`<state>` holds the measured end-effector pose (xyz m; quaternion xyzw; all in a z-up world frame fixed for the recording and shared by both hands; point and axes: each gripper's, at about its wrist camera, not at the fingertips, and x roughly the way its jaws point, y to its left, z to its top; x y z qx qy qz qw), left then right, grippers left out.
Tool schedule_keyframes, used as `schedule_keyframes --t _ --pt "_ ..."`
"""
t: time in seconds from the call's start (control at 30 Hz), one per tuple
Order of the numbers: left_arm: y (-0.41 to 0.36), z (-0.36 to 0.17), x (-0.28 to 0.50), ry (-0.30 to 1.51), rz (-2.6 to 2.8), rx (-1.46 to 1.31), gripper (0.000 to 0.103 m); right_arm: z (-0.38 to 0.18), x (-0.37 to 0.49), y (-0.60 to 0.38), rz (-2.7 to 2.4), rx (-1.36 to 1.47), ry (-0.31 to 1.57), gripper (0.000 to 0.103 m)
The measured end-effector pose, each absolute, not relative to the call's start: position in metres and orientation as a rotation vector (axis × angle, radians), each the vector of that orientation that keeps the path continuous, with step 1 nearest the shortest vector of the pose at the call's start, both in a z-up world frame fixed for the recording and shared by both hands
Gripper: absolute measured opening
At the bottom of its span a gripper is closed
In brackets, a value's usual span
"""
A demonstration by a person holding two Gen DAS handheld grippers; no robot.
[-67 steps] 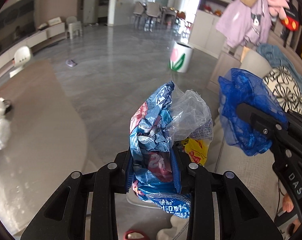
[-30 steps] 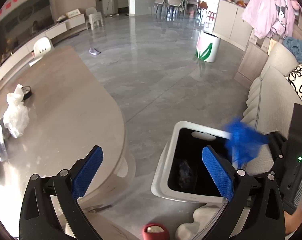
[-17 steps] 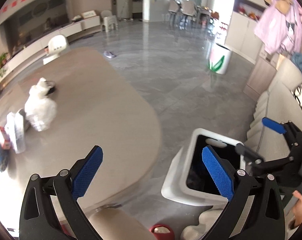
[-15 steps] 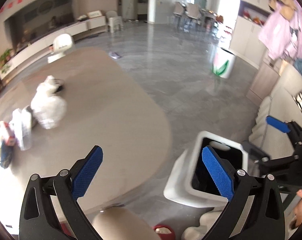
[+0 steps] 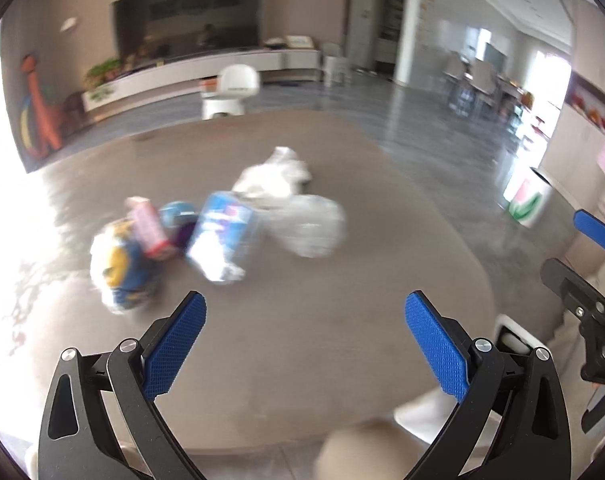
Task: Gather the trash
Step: 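Return both tools to the table, then grasp the bagged yellow-blue toy with left tool while right tool grasps clear plastic bag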
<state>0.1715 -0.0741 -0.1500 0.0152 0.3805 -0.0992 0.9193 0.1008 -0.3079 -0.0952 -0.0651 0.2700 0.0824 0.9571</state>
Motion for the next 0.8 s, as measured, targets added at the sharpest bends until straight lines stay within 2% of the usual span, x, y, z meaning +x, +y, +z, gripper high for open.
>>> schedule_keyframes --t 0.4,0.8 --pt "0.026 -0.166 0.207 0.775 -0.059 -0.082 0.098 -0.104 0.158 -0.213 0.314 -0.173 0.549 0.098" --pt "0.069 -0.210 0.247 0.816 0.009 -0.145 0.098 -0.119 0.199 -0.166 0.350 -0.228 0.559 0.098"
